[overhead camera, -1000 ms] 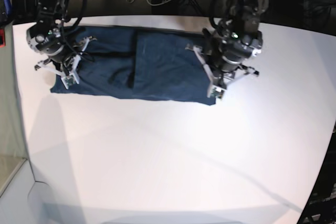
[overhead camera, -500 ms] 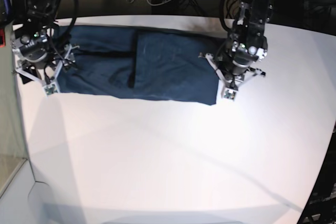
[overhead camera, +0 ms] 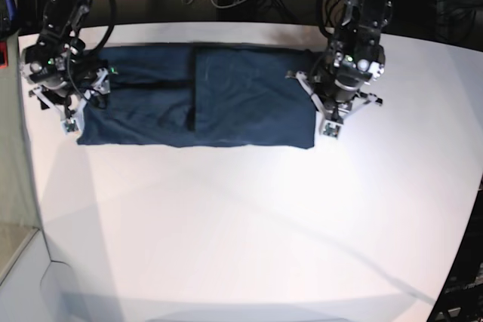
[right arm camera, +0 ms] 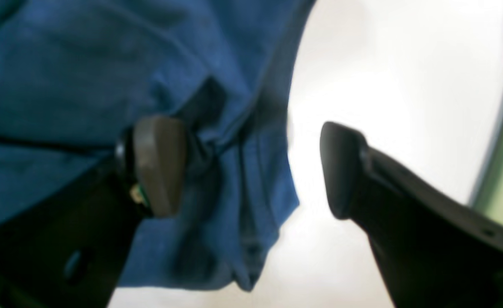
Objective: Layout the t-shirt on the table in an organized manner, then fold the t-shirt properly
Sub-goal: 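Press and smooth the folded shirt with the left gripper, then release, then lift the strip end with the right gripper and fold it toward the left gripper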
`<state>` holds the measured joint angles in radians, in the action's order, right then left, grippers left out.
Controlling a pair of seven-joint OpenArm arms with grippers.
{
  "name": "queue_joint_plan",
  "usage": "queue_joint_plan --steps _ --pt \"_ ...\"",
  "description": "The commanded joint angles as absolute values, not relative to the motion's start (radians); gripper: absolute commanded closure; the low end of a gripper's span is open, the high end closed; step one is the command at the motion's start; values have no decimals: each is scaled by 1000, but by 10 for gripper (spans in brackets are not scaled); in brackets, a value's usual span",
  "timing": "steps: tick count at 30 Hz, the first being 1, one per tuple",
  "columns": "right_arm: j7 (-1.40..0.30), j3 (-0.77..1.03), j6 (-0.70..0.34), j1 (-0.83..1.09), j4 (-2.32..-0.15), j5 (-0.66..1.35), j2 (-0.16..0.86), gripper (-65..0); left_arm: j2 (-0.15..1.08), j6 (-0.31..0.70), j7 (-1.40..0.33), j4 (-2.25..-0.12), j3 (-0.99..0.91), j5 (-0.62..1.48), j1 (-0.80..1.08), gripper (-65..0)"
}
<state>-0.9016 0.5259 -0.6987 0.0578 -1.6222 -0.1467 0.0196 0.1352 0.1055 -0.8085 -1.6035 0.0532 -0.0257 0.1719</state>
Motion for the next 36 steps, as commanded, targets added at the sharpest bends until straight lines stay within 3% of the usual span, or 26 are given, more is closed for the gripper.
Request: queue_joint_plan --steps 1,7,9,13,17,28,36 --pt "-926 532 -698 54 -1600 -165 21 -485 137 107 -883 -1596 56 -27 191 0" --pt "-871 545 -698 56 -1550 -163 15 -481 139 107 -878 -1596 51 -27 208 0" --pt "-851 544 -698 54 -1535 -162 15 -444 139 107 -878 -1596 51 -27 208 0" --pt "-846 542 -698 44 -1501 -162 15 -265 139 107 -877 -1595 51 -27 209 0" --pt "-854 544 -698 41 -1504 -163 15 -3 139 107 -878 -1595 50 -27 206 0" --pt "-855 538 -698 67 -1802 -165 -13 0 133 107 -885 -1652 48 -27 209 0" --pt "-857 335 -698 139 -2011 -168 -16 0 133 107 -947 -1719 48 -27 206 0"
